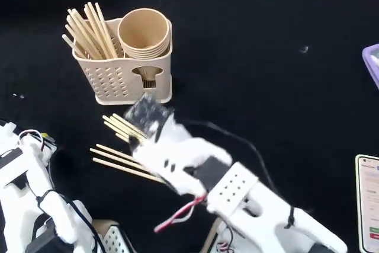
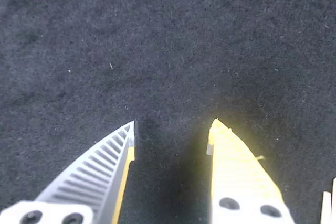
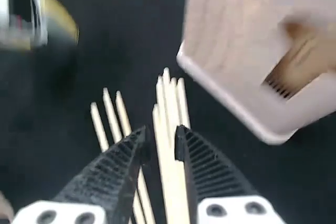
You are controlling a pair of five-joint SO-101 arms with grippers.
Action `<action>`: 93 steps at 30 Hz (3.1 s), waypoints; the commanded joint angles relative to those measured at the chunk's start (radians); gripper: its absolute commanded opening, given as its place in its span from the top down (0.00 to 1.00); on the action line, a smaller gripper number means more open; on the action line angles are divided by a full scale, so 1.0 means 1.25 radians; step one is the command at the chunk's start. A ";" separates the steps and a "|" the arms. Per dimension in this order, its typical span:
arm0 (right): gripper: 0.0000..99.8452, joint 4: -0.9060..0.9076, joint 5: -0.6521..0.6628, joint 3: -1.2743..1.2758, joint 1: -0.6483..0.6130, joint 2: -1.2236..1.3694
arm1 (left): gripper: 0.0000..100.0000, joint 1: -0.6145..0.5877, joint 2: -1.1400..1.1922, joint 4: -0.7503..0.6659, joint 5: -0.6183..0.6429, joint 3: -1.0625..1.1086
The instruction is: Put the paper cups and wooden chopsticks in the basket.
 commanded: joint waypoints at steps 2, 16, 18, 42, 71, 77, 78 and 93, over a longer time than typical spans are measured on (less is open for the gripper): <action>0.90 -0.136 -0.001 0.106 -0.053 0.039 | 0.78 0.009 -0.020 -0.010 0.000 -0.026; 0.83 -0.080 0.059 -0.157 -0.002 0.520 | 0.78 0.007 -0.020 -0.007 0.000 -0.025; 0.85 -0.043 0.074 -0.185 -0.001 0.537 | 0.78 0.007 -0.020 -0.007 0.000 -0.024; 0.86 0.087 0.095 -0.240 0.015 0.557 | 0.78 0.008 -0.020 -0.007 0.000 -0.026; 0.99 0.102 0.139 -0.208 0.016 0.466 | 0.78 0.009 -0.020 -0.010 0.000 -0.026; 0.97 0.106 0.134 -0.208 0.017 0.466 | 0.78 0.009 -0.020 -0.010 0.000 -0.026; 0.94 0.107 0.134 -0.207 0.017 0.466 | 0.78 0.009 -0.020 -0.010 0.000 -0.026; 0.85 0.108 0.139 -0.191 -0.028 0.468 | 0.78 0.009 -0.020 -0.011 0.000 -0.026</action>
